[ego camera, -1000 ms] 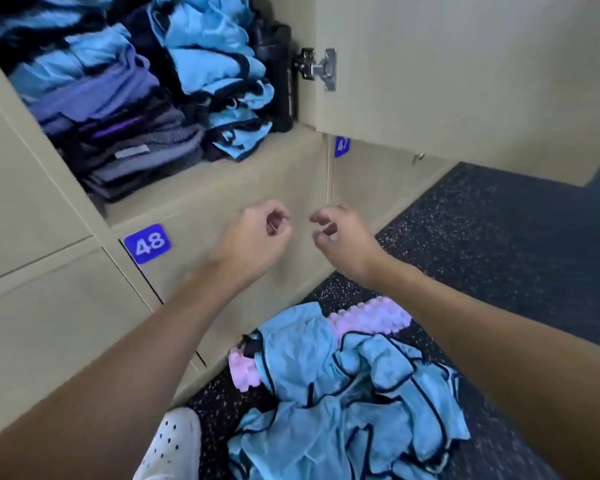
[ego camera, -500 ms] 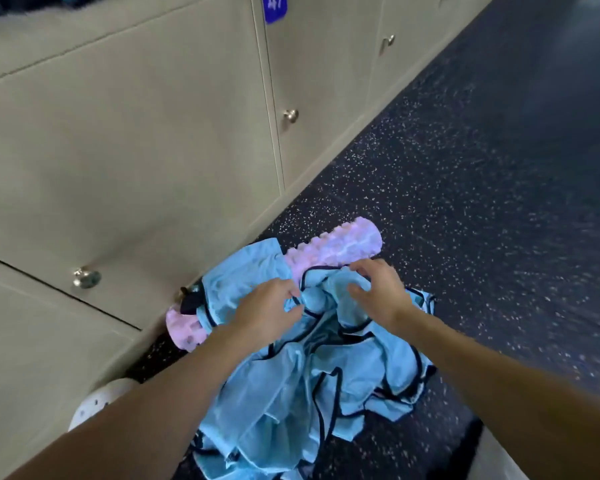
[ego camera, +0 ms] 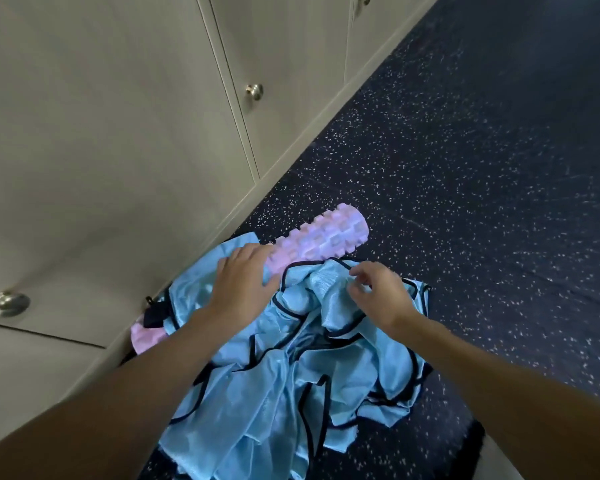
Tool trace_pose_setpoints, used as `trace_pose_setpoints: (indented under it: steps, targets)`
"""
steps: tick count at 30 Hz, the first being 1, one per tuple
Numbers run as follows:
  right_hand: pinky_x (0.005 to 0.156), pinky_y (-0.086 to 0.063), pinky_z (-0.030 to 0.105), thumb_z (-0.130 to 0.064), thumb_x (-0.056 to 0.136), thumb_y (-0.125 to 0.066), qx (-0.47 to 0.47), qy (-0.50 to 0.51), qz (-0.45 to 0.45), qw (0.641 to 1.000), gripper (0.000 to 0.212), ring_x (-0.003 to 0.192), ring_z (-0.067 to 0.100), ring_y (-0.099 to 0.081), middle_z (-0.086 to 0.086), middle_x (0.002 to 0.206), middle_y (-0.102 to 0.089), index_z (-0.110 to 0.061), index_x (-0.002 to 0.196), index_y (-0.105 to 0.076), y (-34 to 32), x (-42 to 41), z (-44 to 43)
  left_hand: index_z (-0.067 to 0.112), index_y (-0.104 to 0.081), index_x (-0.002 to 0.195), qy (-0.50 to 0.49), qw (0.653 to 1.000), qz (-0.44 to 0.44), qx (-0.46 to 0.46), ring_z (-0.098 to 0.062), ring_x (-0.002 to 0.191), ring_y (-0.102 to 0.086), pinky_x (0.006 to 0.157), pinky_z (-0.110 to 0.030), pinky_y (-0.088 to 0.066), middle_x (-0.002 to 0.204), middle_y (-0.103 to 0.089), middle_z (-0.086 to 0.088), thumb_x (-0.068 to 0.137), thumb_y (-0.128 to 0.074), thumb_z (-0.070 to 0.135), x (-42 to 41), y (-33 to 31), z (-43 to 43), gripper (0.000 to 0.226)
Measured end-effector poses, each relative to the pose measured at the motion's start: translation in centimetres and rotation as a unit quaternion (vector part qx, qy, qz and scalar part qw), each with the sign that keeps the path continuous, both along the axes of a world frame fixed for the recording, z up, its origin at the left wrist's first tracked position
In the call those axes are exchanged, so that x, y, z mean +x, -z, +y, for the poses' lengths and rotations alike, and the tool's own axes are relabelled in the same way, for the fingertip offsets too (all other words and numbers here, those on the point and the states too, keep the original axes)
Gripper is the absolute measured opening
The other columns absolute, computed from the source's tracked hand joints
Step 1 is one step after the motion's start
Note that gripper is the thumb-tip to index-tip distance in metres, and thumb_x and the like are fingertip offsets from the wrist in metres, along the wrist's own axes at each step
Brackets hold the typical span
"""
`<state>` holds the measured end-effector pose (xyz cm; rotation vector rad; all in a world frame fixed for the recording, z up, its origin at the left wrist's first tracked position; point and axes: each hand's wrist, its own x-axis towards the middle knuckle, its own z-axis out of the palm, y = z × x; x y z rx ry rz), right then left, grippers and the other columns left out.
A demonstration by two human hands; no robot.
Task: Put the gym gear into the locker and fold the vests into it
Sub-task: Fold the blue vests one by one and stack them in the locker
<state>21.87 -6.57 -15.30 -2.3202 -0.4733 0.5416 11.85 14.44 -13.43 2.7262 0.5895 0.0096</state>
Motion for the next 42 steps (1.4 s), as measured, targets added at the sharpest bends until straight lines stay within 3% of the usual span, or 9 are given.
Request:
trace_pose_setpoints:
  steps: [9,13,19,25,30,34,37,39,42]
  targets:
    - [0.084,-0.052,0.041,-0.019,0.091,-0.060,0.020,-0.155,-0.060,0.986,0.021,0.096,0.024,-0.062,0.006,0.101,-0.068,-0.010,0.110,-0.064,-1.9,0.4,11.2,0.019,-0.048,0.143,-0.125,0.985,0.111,-0.041,-0.026,0.131,-0.049,0.111,-0.043,-0.036,0.144,-0.051,-0.005,0.101,-0.046,0.044,-4.3,0.2,8.3,0.049]
    - [0.088,-0.037,0.035,-0.042,0.087,-0.064,-0.066,-0.212,-0.076,0.972,0.031,0.089,0.019,-0.051,-0.003,0.083,-0.056,-0.022,0.067,-0.050,-0.7,0.1,14.8,0.025,-0.052,0.138,-0.149,0.978,0.118,-0.091,-0.023,0.120,-0.057,0.099,-0.035,-0.044,0.136,-0.059,0.001,0.095,-0.050,0.057,-5.7,0.7,9.4,0.053]
    - [0.102,-0.022,0.036,-0.039,0.084,-0.069,-0.086,-0.165,-0.100,0.978,0.016,0.116,0.019,-0.044,-0.001,0.114,-0.052,-0.030,0.096,-0.066,-0.2,-0.3,15.7,0.013,-0.070,0.100,-0.139,0.980,0.052,-0.130,-0.009,0.079,-0.049,0.059,-0.009,-0.034,0.096,-0.061,0.008,0.095,-0.065,0.034,-6.9,-0.1,9.8,0.022]
    - [0.100,-0.022,0.041,-0.026,0.091,-0.061,-0.109,-0.185,-0.126,0.968,0.018,0.115,0.019,-0.041,-0.005,0.109,-0.052,-0.032,0.074,-0.059,-0.5,-1.9,15.6,0.012,-0.070,0.090,-0.144,0.985,0.000,-0.094,-0.004,0.074,-0.057,0.061,-0.011,-0.034,0.097,-0.069,0.005,0.097,-0.060,0.018,-7.3,-1.4,9.4,0.014]
    - [0.093,-0.028,0.037,-0.031,0.091,-0.061,-0.045,-0.160,-0.109,0.980,0.010,0.105,0.019,-0.053,-0.007,0.100,-0.061,-0.024,0.098,-0.059,-1.4,-2.3,14.6,0.005,-0.067,0.098,-0.117,0.989,-0.083,-0.046,-0.025,0.091,-0.058,0.067,-0.020,-0.023,0.097,-0.066,-0.003,0.099,-0.056,0.014,-7.3,-4.4,8.8,0.013]
    - [0.100,-0.046,0.043,-0.039,0.082,-0.077,0.064,-0.154,0.059,0.984,0.072,0.099,0.018,-0.065,-0.001,0.102,-0.071,-0.019,0.141,-0.042,-4.0,-3.5,14.3,0.002,-0.066,0.099,-0.086,0.984,-0.155,-0.033,-0.014,0.081,-0.048,0.069,-0.019,-0.025,0.092,-0.067,-0.008,0.099,-0.057,0.011,-7.1,-8.6,8.6,0.013]
    - [0.083,-0.054,0.036,-0.029,0.080,-0.081,0.103,-0.141,0.118,0.978,0.082,0.094,0.022,-0.064,0.008,0.106,-0.066,-0.024,0.146,-0.033,-6.5,-4.3,13.9,0.001,-0.067,0.096,-0.065,0.974,-0.216,-0.022,-0.022,0.080,-0.058,0.071,-0.020,-0.032,0.090,-0.069,-0.010,0.097,-0.060,0.009,-6.8,-12.4,8.4,0.010]
    - [0.060,-0.049,0.024,-0.021,0.082,-0.079,0.105,-0.142,0.124,0.976,0.064,0.080,0.018,-0.062,0.007,0.096,-0.065,-0.021,0.136,-0.044,-8.2,-4.5,13.7,0.001,-0.066,0.096,-0.064,0.967,-0.245,-0.018,-0.022,0.081,-0.058,0.073,-0.021,-0.035,0.087,-0.066,-0.007,0.097,-0.061,0.008,-6.7,-15.3,8.2,0.009]
    - [0.042,-0.035,0.014,-0.014,0.089,-0.072,0.094,-0.151,0.077,0.981,0.019,0.045,0.002,-0.052,-0.012,0.051,-0.056,-0.011,0.074,-0.060,-11.8,-4.8,12.9,0.000,-0.065,0.095,-0.050,0.960,-0.277,-0.012,-0.018,0.081,-0.053,0.073,-0.023,-0.037,0.087,-0.062,-0.006,0.097,-0.059,0.007,-7.2,-19.9,7.9,0.009]
